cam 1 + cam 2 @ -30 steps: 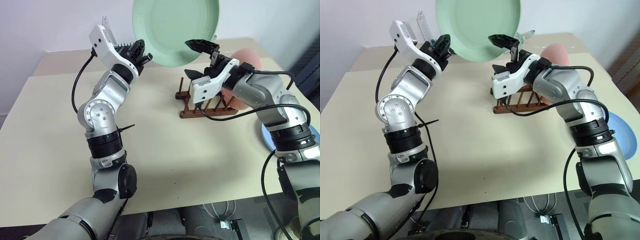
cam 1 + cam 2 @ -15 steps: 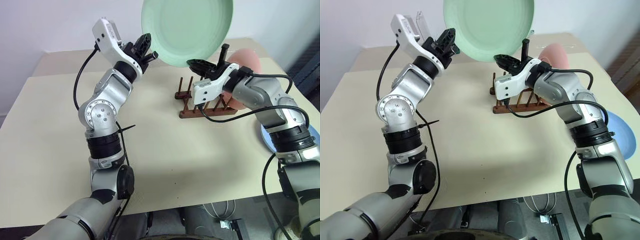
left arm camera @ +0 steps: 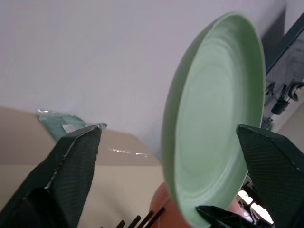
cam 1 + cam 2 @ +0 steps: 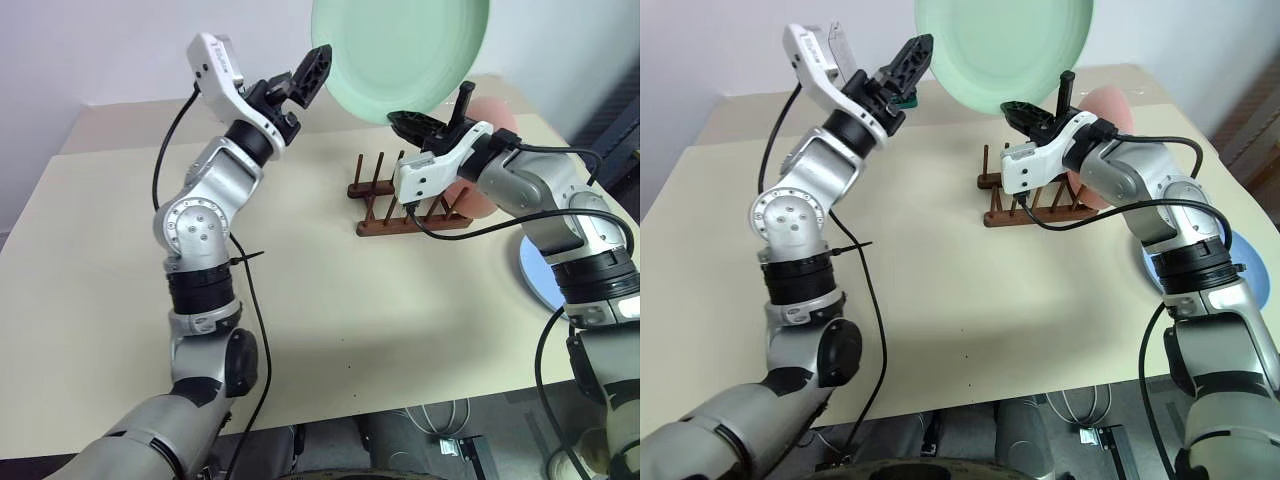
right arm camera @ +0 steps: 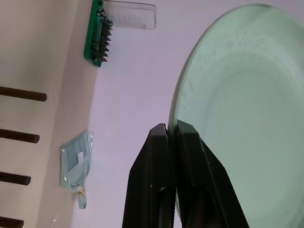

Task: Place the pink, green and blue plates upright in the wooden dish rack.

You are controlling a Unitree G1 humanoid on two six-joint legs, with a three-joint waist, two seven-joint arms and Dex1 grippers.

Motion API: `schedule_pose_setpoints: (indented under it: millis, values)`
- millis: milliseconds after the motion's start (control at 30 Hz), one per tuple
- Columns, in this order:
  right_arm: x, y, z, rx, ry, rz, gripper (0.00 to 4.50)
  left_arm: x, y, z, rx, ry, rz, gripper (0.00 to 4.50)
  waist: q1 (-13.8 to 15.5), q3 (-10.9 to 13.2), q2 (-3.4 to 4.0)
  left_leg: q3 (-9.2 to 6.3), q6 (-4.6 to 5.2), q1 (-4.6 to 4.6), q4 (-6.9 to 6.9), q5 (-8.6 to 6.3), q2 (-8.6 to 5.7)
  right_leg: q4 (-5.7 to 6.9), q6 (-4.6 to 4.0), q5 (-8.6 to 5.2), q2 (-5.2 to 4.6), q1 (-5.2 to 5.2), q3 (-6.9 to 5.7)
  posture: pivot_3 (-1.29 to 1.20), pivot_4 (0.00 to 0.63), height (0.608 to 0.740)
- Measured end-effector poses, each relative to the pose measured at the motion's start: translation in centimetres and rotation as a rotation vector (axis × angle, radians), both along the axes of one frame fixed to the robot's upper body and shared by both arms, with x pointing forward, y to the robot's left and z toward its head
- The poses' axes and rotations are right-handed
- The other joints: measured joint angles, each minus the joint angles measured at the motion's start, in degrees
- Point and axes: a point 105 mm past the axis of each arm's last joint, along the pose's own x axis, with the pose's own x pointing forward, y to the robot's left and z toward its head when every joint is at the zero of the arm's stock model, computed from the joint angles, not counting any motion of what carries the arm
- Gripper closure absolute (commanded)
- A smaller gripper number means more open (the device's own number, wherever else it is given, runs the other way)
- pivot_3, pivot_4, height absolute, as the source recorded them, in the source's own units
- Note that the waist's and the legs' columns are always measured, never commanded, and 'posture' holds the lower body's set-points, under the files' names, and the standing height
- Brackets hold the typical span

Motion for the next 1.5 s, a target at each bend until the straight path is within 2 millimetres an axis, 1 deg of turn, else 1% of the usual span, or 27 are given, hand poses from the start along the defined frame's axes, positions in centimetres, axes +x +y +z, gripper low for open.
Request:
schedule_pose_setpoints:
  millis: [33, 67, 133, 167, 200, 233, 267, 300, 333, 367, 433, 467, 533, 600, 633, 700, 733, 800, 833, 967, 1100, 1300, 1400, 1500]
  values:
    - [-0.1, -0.3, 0.9, 0.07, -0.006, 0.01, 4.5, -0.4, 0.1, -0.4, 0.067, -0.034, -0.003, 0.05, -0.05, -0.01, 0.02, 0.01, 0.0, 0.02, -0.03, 0.0, 0.0, -0.02, -0.01, 0.0, 0.0, 0.0, 0.02, 0.0, 0.15, 0.74]
    - [-0.3, -0.7, 2.0, 0.167, -0.011, 0.02, 4.5, -0.9, 0.0, -1.3, 0.137, -0.061, -0.016, 0.05, -0.04, -0.01, 0.02, 0.0, 0.0, 0.02, -0.05, 0.0, 0.01, -0.04, -0.02, 0.01, 0.01, 0.01, 0.02, 0.0, 0.15, 0.74]
    - [-0.7, -1.2, 4.6, 0.438, 0.009, 0.101, 4.5, -1.7, -0.1, -3.5, 0.213, -0.065, -0.054, 0.05, -0.01, -0.01, 0.02, 0.0, 0.01, 0.01, -0.04, 0.0, 0.02, -0.11, -0.05, 0.06, 0.01, 0.03, 0.03, 0.0, 0.15, 0.74]
    - [-1.2, -1.0, 6.0, 0.597, 0.049, 0.186, 4.5, -1.8, -0.2, -4.7, 0.24, -0.045, -0.073, 0.05, -0.01, 0.0, 0.03, -0.01, 0.0, -0.01, -0.02, 0.0, 0.03, -0.11, -0.07, 0.1, 0.02, 0.01, 0.03, 0.0, 0.15, 0.74]
    - [-2.1, -0.7, 7.9, 0.796, 0.106, 0.327, 4.5, -1.7, -0.1, -5.7, 0.252, -0.023, -0.082, 0.05, -0.04, 0.01, 0.04, -0.04, -0.01, -0.04, -0.01, 0.01, 0.13, -0.16, -0.14, 0.16, 0.12, 0.0, 0.03, 0.0, 0.15, 0.74]
    - [-3.4, -0.4, 9.6, 0.941, 0.167, 0.479, 4.5, -1.5, 0.0, -6.0, 0.263, -0.015, -0.082, 0.05, 0.01, 0.02, 0.05, -0.06, -0.02, -0.06, -0.01, 0.02, 0.19, -0.16, -0.17, 0.18, 0.17, -0.02, 0.02, 0.0, 0.15, 0.74]
    - [-4.9, 0.1, 11.0, 1.02, 0.231, 0.625, 4.5, -1.4, 0.2, -6.0, 0.282, -0.027, -0.077, 0.05, 0.14, 0.02, 0.06, -0.13, -0.03, -0.06, -0.02, 0.02, 0.23, -0.17, -0.18, 0.19, 0.19, -0.01, -0.04, 0.0, 0.15, 0.74]
    - [-6.3, 0.4, 11.9, 1.058, 0.301, 0.745, 4.5, -1.3, 0.4, -5.6, 0.292, -0.059, -0.071, 0.05, 0.34, 0.01, 0.06, -0.21, -0.03, -0.06, -0.03, 0.01, 0.24, -0.2, -0.19, 0.18, 0.19, 0.04, -0.12, 0.0, 0.15, 0.74]
    - [-7.7, 0.5, 12.3, 1.092, 0.404, 0.867, 4.5, -1.3, 0.8, -4.8, 0.304, -0.114, -0.064, 0.05, 0.53, 0.01, 0.05, -0.25, -0.03, -0.06, -0.03, 0.01, 0.24, -0.24, -0.19, 0.18, 0.19, 0.12, -0.15, 0.0, 0.15, 0.74]
    - [-8.4, 0.4, 12.4, 1.126, 0.5, 0.95, 4.5, -1.2, 1.2, -4.3, 0.323, -0.157, -0.063, 0.05, 0.59, 0.0, 0.06, -0.25, -0.02, -0.04, -0.01, 0.01, 0.22, -0.26, -0.2, 0.19, 0.18, 0.17, -0.16, 0.0, 0.15, 0.74]
    - [-8.9, -1.0, 12.2, 1.213, 0.676, 1.03, 4.5, -1.2, 1.9, -3.8, 0.364, -0.218, -0.077, 0.05, 0.72, 0.0, 0.07, -0.22, 0.03, -0.01, 0.02, -0.02, 0.19, -0.28, -0.24, 0.22, 0.16, 0.24, -0.14, 0.0, 0.15, 0.74]
    - [-9.0, -1.8, 12.0, 1.264, 0.754, 1.056, 4.5, -1.3, 2.1, -3.8, 0.391, -0.238, -0.088, 0.05, 0.8, -0.01, 0.11, -0.19, 0.04, 0.0, 0.01, -0.03, 0.18, -0.27, -0.24, 0.22, 0.15, 0.22, -0.13, 0.0, 0.15, 0.74]
    - [-9.5, -3.1, 11.6, 1.331, 0.914, 1.104, 4.5, -1.5, 2.2, -4.1, 0.466, -0.291, -0.113, 0.05, 0.95, 0.0, 0.13, -0.16, 0.04, -0.02, -0.04, -0.03, 0.21, -0.26, -0.24, 0.22, 0.15, 0.11, -0.12, 0.0, 0.15, 0.74]
    - [-10.1, -3.8, 10.5, 1.356, 1.075, 1.119, 4.5, -2.2, 1.9, -4.3, 0.516, -0.345, -0.18, 0.05, 1.16, 0.0, 0.14, -0.14, 0.03, -0.03, -0.11, -0.02, 0.26, -0.27, -0.24, 0.21, 0.16, 0.07, -0.12, 0.0, 0.15, 0.74]
    - [-10.1, -4.1, 9.6, 1.364, 1.13, 1.102, 4.5, -2.7, 1.6, -4.3, 0.53, -0.379, -0.22, 0.05, 1.2, -0.01, 0.14, -0.1, 0.04, -0.03, -0.12, -0.03, 0.26, -0.28, -0.24, 0.22, 0.16, 0.08, -0.12, 0.0, 0.15, 0.74]
    - [-9.6, -4.9, 7.5, 1.396, 1.218, 1.031, 4.5, -3.4, 1.6, -4.3, 0.559, -0.427, -0.273, 0.05, 1.22, -0.01, 0.14, -0.02, 0.07, -0.01, -0.09, -0.04, 0.26, -0.27, -0.23, 0.22, 0.15, 0.09, -0.1, 0.0, 0.15, 0.74]
    - [-9.1, -5.5, 5.8, 1.424, 1.274, 0.971, 4.5, -3.7, 1.7, -4.2, 0.578, -0.446, -0.296, 0.05, 1.26, -0.01, 0.14, 0.01, 0.16, -0.01, -0.06, -0.09, 0.26, -0.24, -0.23, 0.22, 0.15, 0.09, -0.1, 0.0, 0.15, 0.74]
    - [-8.5, -6.2, 3.7, 1.474, 1.377, 0.931, 4.5, -3.8, 2.0, -4.5, 0.585, -0.444, -0.328, 0.05, 1.26, -0.03, 0.22, 0.07, 0.19, 0.0, -0.03, -0.11, 0.27, -0.22, -0.22, 0.23, 0.15, 0.08, -0.06, 0.0, 0.15, 0.74]
    - [-8.5, -6.3, 3.1, 1.478, 1.405, 0.922, 4.5, -3.8, 2.0, -4.7, 0.584, -0.441, -0.339, 0.05, 1.28, -0.02, 0.24, 0.07, 0.19, -0.02, -0.01, -0.11, 0.27, -0.2, -0.22, 0.23, 0.15, 0.06, -0.06, 0.0, 0.15, 0.74]
    - [-8.6, -6.8, 2.4, 1.465, 1.446, 0.919, 4.5, -3.8, 2.0, -5.0, 0.586, -0.438, -0.363, 0.05, 1.28, -0.02, 0.23, 0.08, 0.16, -0.02, 0.03, -0.09, 0.28, -0.21, -0.21, 0.23, 0.16, 0.07, -0.06, 0.0, 0.15, 0.74]
    - [-7.5, -7.9, 1.1, 1.521, 1.448, 0.876, 4.5, -3.8, 1.9, -4.9, 0.583, -0.443, -0.363, 0.05, 1.47, -0.02, 0.24, 0.11, 0.15, -0.05, 0.08, -0.09, 0.28, -0.2, -0.19, 0.24, 0.16, 0.06, -0.06, 0.0, 0.15, 0.74]
    - [-6.4, -9.1, -0.1, 1.574, 1.435, 0.818, 4.5, -4.1, 1.8, -4.8, 0.587, -0.456, -0.371, 0.05, 1.51, -0.02, 0.24, 0.12, 0.14, -0.05, 0.1, -0.08, 0.27, -0.21, -0.18, 0.25, 0.16, 0.07, -0.06, 0.0, 0.15, 0.74]
    - [-5.6, -9.7, -0.5, 1.605, 1.424, 0.79, 4.5, -4.4, 1.6, -4.6, 0.588, -0.469, -0.387, 0.05, 1.49, -0.02, 0.24, 0.12, 0.14, -0.06, 0.09, -0.08, 0.27, -0.2, -0.18, 0.25, 0.16, 0.06, -0.06, 0.0, 0.15, 0.74]
    - [-5.2, -9.8, -0.5, 1.609, 1.424, 0.785, 4.5, -4.5, 1.6, -4.6, 0.588, -0.47, -0.39, 0.05, 1.49, -0.02, 0.24, 0.12, 0.14, -0.05, 0.1, -0.08, 0.28, -0.2, -0.18, 0.25, 0.16, 0.06, -0.06, 0.0, 0.15, 0.74]
